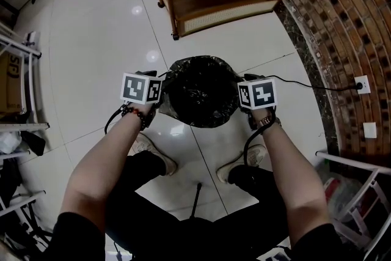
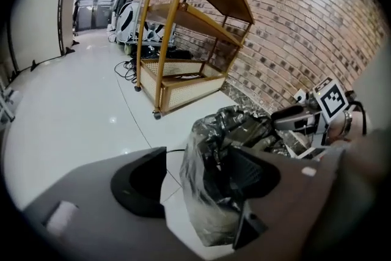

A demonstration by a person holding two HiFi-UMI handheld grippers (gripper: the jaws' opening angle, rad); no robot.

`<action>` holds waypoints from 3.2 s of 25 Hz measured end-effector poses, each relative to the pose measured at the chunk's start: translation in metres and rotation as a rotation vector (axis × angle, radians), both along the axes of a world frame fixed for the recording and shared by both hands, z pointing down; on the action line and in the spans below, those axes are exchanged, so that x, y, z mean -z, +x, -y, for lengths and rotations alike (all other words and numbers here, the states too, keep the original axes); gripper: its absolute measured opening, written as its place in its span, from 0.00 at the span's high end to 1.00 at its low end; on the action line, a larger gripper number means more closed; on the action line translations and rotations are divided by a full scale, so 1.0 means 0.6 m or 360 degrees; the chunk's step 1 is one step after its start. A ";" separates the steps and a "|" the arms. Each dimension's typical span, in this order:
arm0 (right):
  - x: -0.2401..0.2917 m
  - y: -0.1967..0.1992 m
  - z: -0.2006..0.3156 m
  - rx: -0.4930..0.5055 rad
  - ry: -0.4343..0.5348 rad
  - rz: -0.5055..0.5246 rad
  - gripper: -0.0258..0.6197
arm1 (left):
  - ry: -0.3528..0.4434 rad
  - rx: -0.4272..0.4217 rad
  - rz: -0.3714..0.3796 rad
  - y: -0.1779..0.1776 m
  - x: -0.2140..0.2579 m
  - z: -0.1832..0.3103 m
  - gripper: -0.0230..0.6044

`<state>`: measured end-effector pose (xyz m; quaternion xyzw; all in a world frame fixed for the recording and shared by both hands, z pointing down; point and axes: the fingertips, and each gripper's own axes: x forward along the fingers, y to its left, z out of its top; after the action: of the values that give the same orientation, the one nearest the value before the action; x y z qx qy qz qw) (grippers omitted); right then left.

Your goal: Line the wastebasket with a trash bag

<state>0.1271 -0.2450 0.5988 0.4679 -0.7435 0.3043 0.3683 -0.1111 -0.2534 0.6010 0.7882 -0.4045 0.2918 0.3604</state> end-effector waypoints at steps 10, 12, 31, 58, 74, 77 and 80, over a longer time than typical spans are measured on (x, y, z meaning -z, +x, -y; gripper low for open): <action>0.010 0.014 -0.053 -0.0177 -0.0031 0.0149 0.60 | 0.0000 -0.0043 -0.0035 0.020 0.022 -0.055 0.45; -0.002 0.006 -0.064 -0.0196 -0.0072 0.0176 0.60 | -0.0037 -0.0069 0.0000 0.026 0.008 -0.068 0.46; -0.070 -0.025 -0.090 -0.0330 -0.0249 0.0401 0.60 | -0.0180 -0.0102 0.0050 0.064 -0.063 -0.108 0.58; 0.079 0.013 -0.106 -0.0349 0.0078 0.0365 0.56 | 0.0231 -0.0072 0.0122 0.021 0.102 -0.099 0.45; 0.284 -0.085 -0.169 -0.0115 0.0563 0.0345 0.87 | 0.0704 -0.0299 -0.0106 0.106 0.306 -0.188 0.62; 0.304 -0.098 -0.185 -0.0096 0.0631 0.0327 0.96 | 0.0767 -0.0321 -0.0136 0.122 0.330 -0.210 0.67; 0.319 -0.115 -0.200 -0.0063 0.0684 0.0314 0.96 | 0.0813 -0.0334 -0.0143 0.132 0.344 -0.228 0.72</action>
<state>0.0581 -0.1253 0.4073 0.5181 -0.8142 0.1905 0.1798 -0.0318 -0.1168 0.3949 0.9033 -0.3647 0.1808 0.1353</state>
